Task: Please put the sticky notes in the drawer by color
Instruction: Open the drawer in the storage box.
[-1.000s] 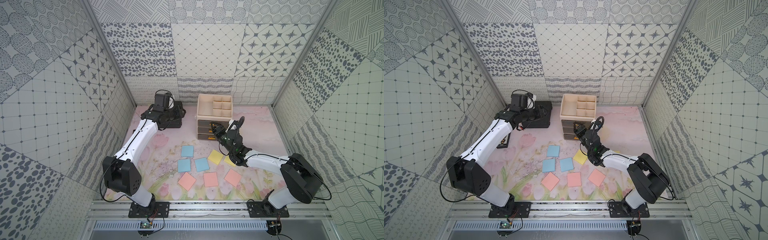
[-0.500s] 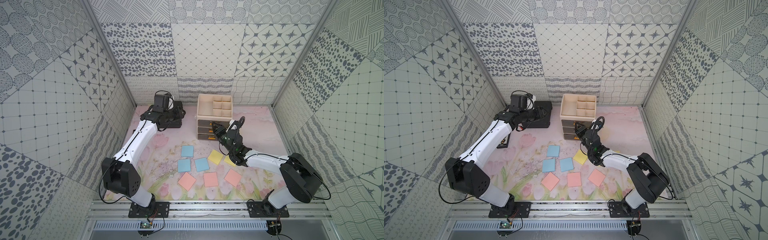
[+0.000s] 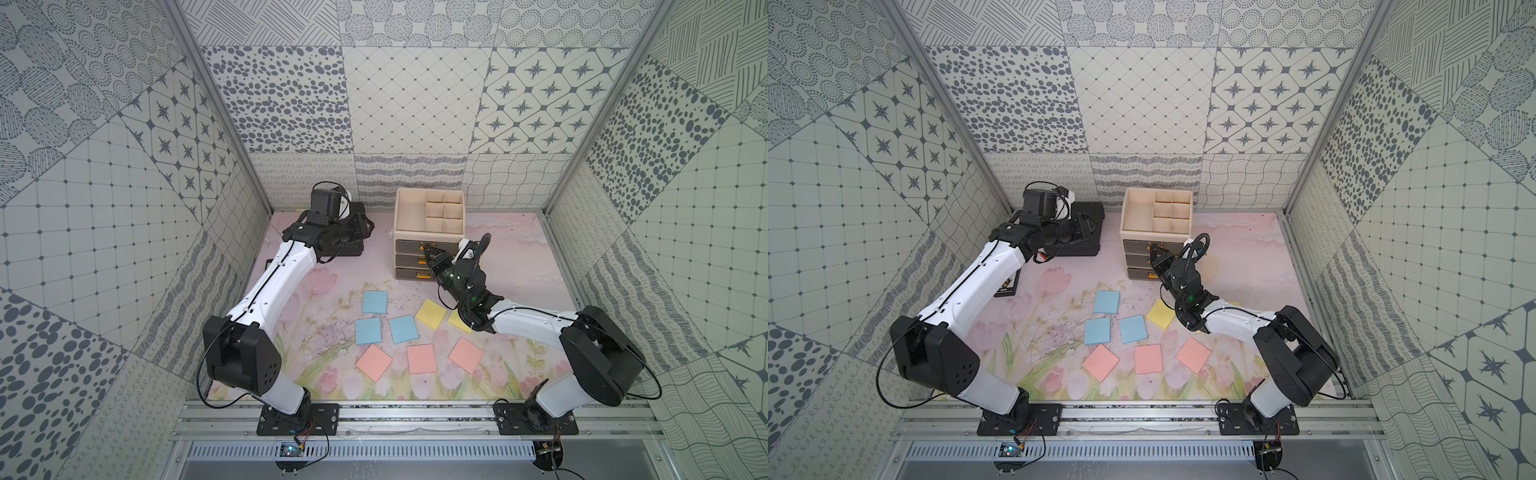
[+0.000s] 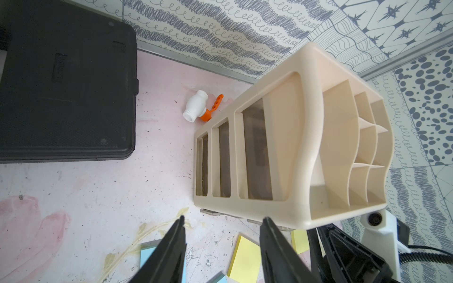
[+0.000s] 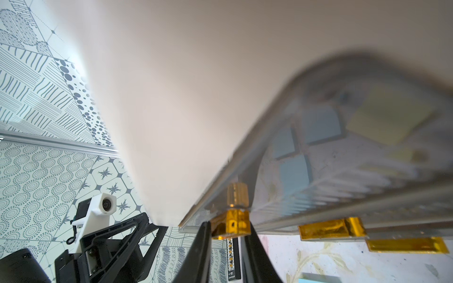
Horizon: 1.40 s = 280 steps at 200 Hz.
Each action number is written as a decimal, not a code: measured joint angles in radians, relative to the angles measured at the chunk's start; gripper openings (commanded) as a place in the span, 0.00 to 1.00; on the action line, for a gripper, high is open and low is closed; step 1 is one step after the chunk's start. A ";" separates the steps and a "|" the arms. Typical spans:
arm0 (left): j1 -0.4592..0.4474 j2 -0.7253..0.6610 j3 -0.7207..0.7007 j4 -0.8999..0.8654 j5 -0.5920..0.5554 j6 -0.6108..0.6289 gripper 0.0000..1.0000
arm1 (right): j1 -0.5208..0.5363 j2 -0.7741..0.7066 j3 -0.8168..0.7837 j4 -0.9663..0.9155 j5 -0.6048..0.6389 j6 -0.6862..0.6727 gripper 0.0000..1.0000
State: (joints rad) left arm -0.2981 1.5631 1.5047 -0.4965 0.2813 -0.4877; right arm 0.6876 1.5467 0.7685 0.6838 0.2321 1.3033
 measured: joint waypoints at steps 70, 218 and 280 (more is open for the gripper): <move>-0.021 0.001 0.008 0.000 0.000 0.003 0.52 | 0.012 -0.014 -0.017 0.007 0.001 0.009 0.22; -0.029 0.004 0.006 0.000 -0.001 0.019 0.52 | 0.088 -0.130 -0.096 -0.042 0.043 -0.013 0.23; -0.029 0.004 0.005 0.000 -0.001 0.023 0.52 | 0.114 -0.195 -0.129 -0.090 0.066 -0.024 0.23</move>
State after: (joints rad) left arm -0.3267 1.5669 1.5097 -0.4961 0.2802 -0.4648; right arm 0.8021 1.3521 0.6392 0.5934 0.2977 1.2789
